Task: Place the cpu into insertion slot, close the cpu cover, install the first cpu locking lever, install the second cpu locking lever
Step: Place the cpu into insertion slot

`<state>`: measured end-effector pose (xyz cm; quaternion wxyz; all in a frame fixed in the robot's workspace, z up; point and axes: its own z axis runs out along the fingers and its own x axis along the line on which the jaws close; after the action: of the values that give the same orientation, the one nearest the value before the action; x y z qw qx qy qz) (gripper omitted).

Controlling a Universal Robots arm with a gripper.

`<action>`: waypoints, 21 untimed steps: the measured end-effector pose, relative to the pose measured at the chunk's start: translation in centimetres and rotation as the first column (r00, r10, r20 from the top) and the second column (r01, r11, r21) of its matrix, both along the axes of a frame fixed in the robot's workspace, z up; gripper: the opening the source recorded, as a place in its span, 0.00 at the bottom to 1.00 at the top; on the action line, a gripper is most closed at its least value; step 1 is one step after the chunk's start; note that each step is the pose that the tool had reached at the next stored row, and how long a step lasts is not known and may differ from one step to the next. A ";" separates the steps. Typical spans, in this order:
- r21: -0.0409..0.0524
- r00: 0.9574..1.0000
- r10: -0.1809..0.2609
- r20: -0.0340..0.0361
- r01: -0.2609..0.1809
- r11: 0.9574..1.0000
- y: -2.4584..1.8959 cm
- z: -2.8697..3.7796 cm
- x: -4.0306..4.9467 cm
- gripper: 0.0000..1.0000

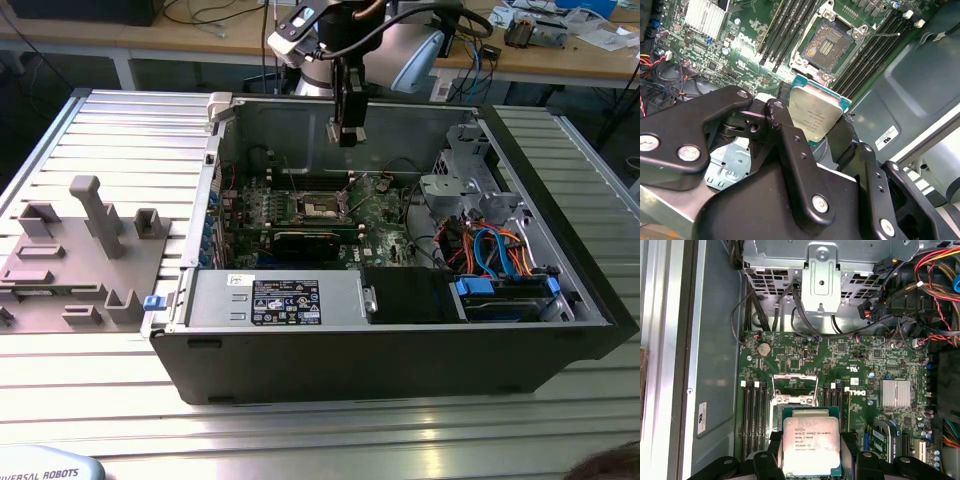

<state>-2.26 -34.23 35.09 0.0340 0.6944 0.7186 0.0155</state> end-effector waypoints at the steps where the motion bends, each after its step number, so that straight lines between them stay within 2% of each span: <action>1: 0.000 1.000 0.000 0.000 0.000 1.000 0.00 -0.58 0.00 0.54; 2: 0.000 1.000 0.000 0.000 0.000 1.000 0.00 -1.09 0.00 0.54; 6: 0.000 1.000 0.000 0.000 0.000 1.000 0.00 -1.10 0.00 0.54; 8: 0.000 1.000 0.000 0.000 0.000 1.000 0.00 -2.20 0.00 0.54; 14: 0.000 1.000 0.000 0.000 0.000 1.000 0.00 -2.32 0.00 0.54; 16: 0.000 1.000 0.000 0.000 0.000 1.000 0.00 -2.67 -0.02 0.54; 21: 0.000 1.000 0.000 0.000 0.000 1.000 0.00 -2.73 -0.04 0.54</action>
<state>-2.30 -34.23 32.36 0.0340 0.6945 0.7186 0.0154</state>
